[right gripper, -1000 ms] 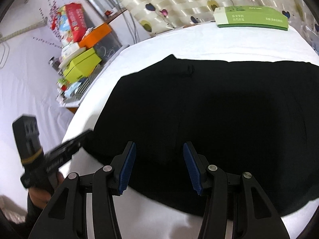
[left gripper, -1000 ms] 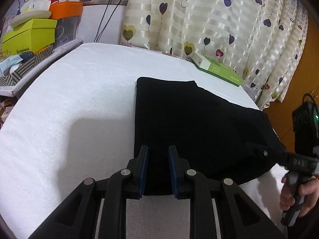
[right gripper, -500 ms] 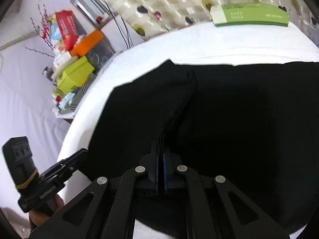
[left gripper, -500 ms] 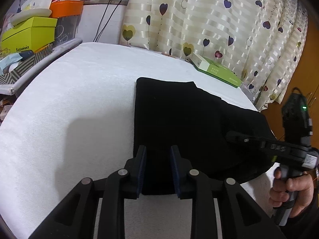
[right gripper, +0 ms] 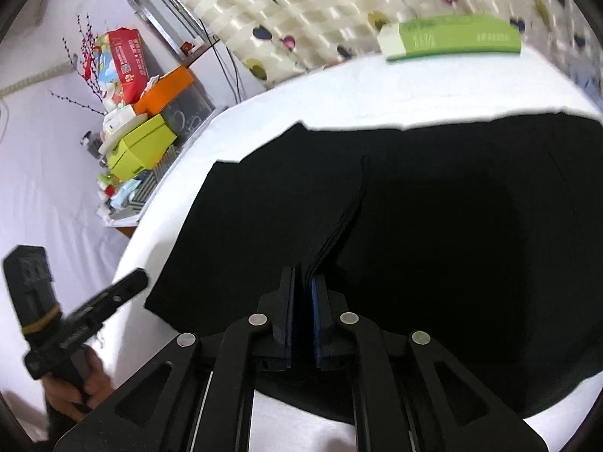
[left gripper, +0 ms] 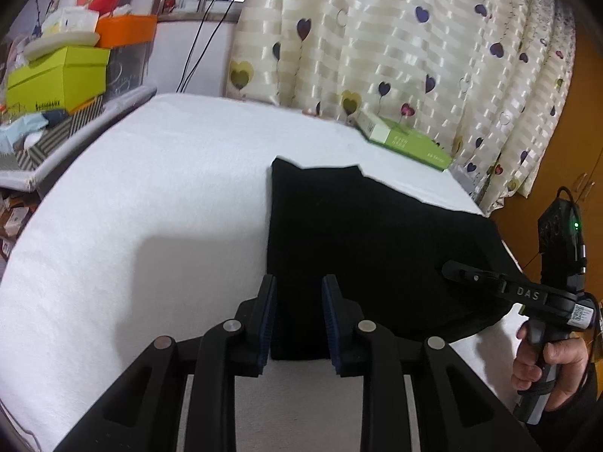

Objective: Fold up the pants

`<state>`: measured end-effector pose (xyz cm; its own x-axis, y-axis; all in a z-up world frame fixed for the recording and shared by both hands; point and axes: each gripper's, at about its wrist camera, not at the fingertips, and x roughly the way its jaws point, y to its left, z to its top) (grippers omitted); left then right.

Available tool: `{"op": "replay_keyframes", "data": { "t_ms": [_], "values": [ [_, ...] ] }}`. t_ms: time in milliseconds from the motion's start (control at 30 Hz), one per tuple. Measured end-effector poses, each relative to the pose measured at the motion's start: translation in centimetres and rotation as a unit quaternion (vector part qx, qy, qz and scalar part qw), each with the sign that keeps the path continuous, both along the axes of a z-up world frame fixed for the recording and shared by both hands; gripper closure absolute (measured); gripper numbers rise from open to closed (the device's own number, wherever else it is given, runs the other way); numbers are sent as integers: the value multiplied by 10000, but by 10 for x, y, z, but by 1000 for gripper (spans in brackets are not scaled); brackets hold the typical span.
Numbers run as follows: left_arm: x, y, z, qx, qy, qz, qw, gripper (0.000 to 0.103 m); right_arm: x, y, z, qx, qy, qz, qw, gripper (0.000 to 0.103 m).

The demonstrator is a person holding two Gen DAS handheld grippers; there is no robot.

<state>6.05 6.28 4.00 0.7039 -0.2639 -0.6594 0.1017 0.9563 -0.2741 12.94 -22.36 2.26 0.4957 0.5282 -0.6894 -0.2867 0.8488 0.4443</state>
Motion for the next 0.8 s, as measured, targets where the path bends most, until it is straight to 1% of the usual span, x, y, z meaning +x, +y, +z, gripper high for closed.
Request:
{"op": "replay_keyframes", "data": {
  "t_ms": [67,100,167,267,333,400,433,467,500,567,600,633,700,800],
  "values": [
    [4,-5,4,33,-31,-84,10000,76,5,-4,7,-42,-171,-111,9998,86],
    [8,-9,5,48,-28,-124,9999,76,7,-6,10,-22,-199,-161,9997,85],
    [16,-16,7,97,-13,-214,9997,76,17,-8,13,24,-176,-217,9996,85],
    [32,-23,6,147,39,-289,9995,76,33,0,16,39,-231,-26,9997,85],
    [42,-25,1,107,153,-340,9992,76,50,9,11,-32,-110,151,9998,85],
    [50,-28,-6,196,283,-354,9988,76,65,13,1,-105,92,251,9996,85],
    [53,-30,-11,282,351,-362,9983,76,75,15,-5,-230,183,241,9993,86],
    [56,-32,-17,356,433,-366,9978,76,84,15,-10,-306,178,225,9991,93],
    [56,-33,-21,378,471,-385,9974,76,89,14,-10,-282,161,211,9993,94],
    [53,-33,-22,425,373,-421,9975,76,99,11,-9,-218,243,130,9994,95],
    [52,-33,-22,418,377,-414,9976,76,100,11,-8,-281,259,54,9993,95],
    [51,-32,-21,399,383,-398,9977,76,97,9,-5,-441,245,-79,9987,92],
    [47,-30,-19,368,403,-335,9979,76,85,7,1,-543,151,-122,9983,91],
    [32,-32,-15,317,336,-300,9985,76,37,7,8,-462,-111,225,9986,90]
  ]
}}
